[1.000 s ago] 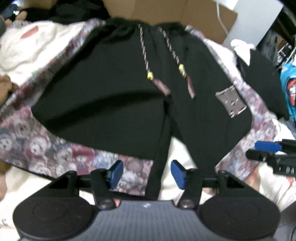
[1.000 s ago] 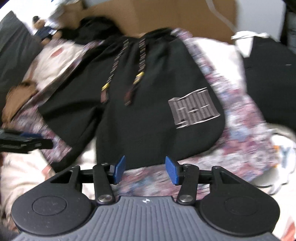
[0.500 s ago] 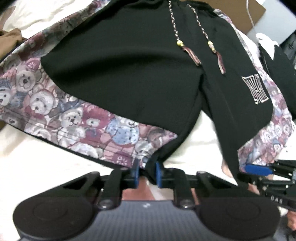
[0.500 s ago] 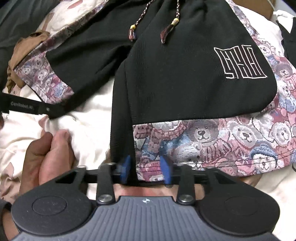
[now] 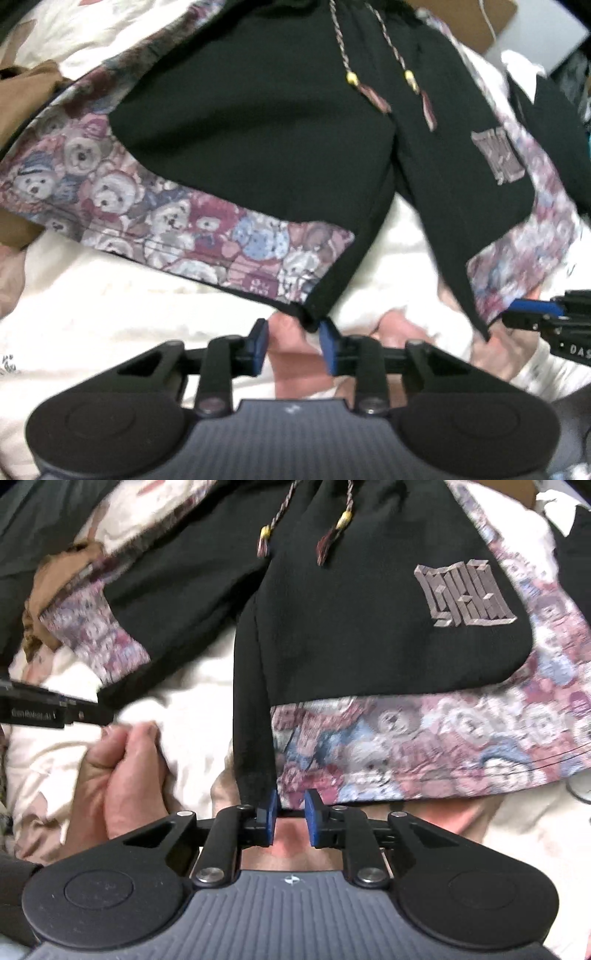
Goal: Fold clothes
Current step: 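Grasp the bear-print leg hem with both tools and pull it taut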
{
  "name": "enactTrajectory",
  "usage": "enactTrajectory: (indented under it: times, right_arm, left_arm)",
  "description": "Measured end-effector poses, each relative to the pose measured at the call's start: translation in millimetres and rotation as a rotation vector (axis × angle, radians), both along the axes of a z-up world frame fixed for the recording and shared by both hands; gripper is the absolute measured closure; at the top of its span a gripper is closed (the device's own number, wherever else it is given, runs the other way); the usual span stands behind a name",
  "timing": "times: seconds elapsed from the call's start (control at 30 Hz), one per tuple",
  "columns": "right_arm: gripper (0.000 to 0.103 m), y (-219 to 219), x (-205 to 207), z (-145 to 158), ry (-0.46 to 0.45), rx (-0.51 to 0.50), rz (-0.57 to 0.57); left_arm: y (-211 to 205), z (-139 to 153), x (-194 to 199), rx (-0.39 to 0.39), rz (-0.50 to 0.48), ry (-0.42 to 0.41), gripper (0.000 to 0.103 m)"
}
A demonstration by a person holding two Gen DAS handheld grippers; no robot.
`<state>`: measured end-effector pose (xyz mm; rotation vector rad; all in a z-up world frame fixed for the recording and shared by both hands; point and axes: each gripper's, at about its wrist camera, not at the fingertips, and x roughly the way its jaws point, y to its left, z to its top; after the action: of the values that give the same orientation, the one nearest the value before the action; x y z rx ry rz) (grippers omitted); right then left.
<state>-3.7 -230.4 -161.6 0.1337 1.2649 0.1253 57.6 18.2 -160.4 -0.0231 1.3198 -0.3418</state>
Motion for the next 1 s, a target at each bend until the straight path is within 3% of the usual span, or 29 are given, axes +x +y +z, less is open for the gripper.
enactTrajectory:
  times: [0.3,0.4,0.43,0.57,0.8,1.0]
  right_arm:
    - [0.082,-30,14,13,-0.143,-0.022,-0.142]
    - [0.082,-36,18,6,-0.145,-0.029,-0.165]
    - [0.082,-36,18,2,-0.137,-0.033,-0.164]
    - [0.082,-33,19,-18,-0.08,-0.045,-0.145]
    - [0.082,-26,16,-31,-0.008,-0.051,-0.121]
    - [0.081,-20,13,-30,0.014,-0.028,-0.116]
  left_arm:
    - [13,7,24,-0.229,0.167,-0.082,0.072]
    - [14,-13,30,-0.235,0.189,-0.05,0.081]
    - [14,-22,30,-0.235,0.193,-0.018,0.091]
    - [10,-46,25,-0.218,0.186,0.068,0.099]
    - [8,-50,23,-0.205,0.183,0.095,0.1]
    - [8,-32,18,-0.16,0.135,0.034,0.097]
